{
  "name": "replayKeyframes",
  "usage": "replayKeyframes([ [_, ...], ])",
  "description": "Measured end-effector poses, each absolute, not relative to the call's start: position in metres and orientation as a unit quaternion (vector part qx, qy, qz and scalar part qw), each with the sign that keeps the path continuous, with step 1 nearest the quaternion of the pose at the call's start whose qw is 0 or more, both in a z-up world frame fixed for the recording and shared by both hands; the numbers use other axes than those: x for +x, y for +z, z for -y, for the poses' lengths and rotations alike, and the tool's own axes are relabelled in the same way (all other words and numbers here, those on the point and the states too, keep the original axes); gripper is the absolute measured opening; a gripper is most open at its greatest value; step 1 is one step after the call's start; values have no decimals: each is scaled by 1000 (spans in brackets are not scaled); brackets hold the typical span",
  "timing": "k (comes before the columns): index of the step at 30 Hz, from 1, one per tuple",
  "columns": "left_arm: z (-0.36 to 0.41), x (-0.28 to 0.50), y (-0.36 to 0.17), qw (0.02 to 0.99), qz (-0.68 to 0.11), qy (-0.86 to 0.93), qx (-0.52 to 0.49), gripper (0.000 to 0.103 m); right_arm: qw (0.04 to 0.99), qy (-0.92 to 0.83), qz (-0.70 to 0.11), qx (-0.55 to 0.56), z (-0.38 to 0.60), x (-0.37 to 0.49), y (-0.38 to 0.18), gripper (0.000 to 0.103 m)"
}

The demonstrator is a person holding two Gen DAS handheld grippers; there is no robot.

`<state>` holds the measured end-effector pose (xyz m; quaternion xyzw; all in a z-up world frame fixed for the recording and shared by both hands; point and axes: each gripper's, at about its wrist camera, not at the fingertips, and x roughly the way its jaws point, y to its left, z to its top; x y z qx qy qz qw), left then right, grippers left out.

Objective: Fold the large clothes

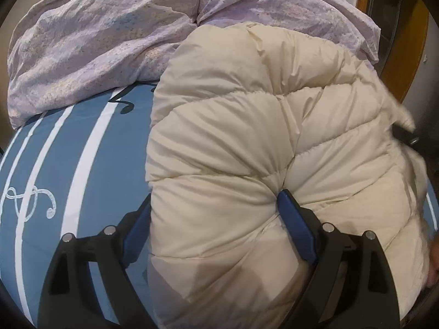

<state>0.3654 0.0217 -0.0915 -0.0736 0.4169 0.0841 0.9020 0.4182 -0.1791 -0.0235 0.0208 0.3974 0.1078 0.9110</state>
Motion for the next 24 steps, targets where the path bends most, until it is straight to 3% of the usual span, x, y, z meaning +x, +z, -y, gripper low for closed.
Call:
replayKeyframes([
  [18, -29, 364, -94, 904, -408, 55, -113, 91, 910, 89, -406, 0, 181, 424, -58, 34],
  [24, -26, 370, -57, 919, -381, 60, -84, 90, 909, 84, -408, -6, 179, 426, -59, 34],
])
